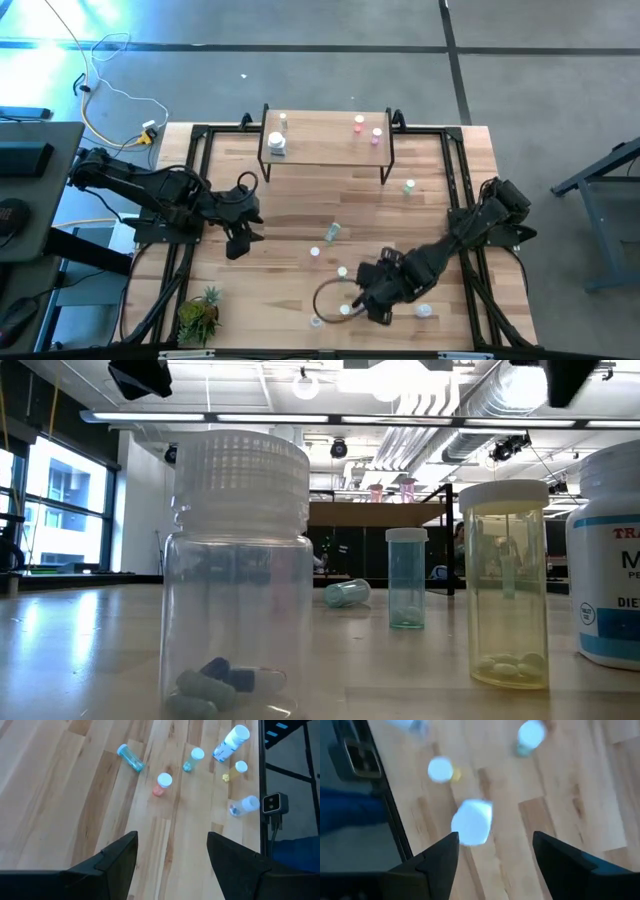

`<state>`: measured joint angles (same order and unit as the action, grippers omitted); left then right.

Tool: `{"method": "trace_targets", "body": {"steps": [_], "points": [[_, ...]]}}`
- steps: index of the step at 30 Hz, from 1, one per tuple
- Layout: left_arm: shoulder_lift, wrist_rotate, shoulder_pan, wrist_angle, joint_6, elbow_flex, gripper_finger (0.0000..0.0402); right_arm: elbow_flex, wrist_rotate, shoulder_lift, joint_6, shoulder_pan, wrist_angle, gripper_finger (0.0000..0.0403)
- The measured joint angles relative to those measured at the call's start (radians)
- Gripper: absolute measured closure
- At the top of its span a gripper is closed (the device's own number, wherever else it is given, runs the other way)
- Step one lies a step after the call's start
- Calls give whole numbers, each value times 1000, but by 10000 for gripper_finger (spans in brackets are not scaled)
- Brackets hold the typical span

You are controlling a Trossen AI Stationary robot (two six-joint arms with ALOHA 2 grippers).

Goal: Pick and place medicine bottles onto shelf by color
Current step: Put the white pill bottle on the shelf

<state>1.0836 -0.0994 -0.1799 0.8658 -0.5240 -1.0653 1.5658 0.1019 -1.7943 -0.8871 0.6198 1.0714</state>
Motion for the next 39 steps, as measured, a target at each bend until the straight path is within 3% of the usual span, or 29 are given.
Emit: {"method": "trace_targets", "body": {"steps": [8,33,39], "points": [[0,-9,-6,0,0,0,172,0,1,-53,64,49,-65,157],[0,-16,-5,2,3,0,172,0,-25,-180,-27,31,-75,158],[0,-16,-5,2,3,0,172,0,-31,-183,-40,26,-78,185]]}}
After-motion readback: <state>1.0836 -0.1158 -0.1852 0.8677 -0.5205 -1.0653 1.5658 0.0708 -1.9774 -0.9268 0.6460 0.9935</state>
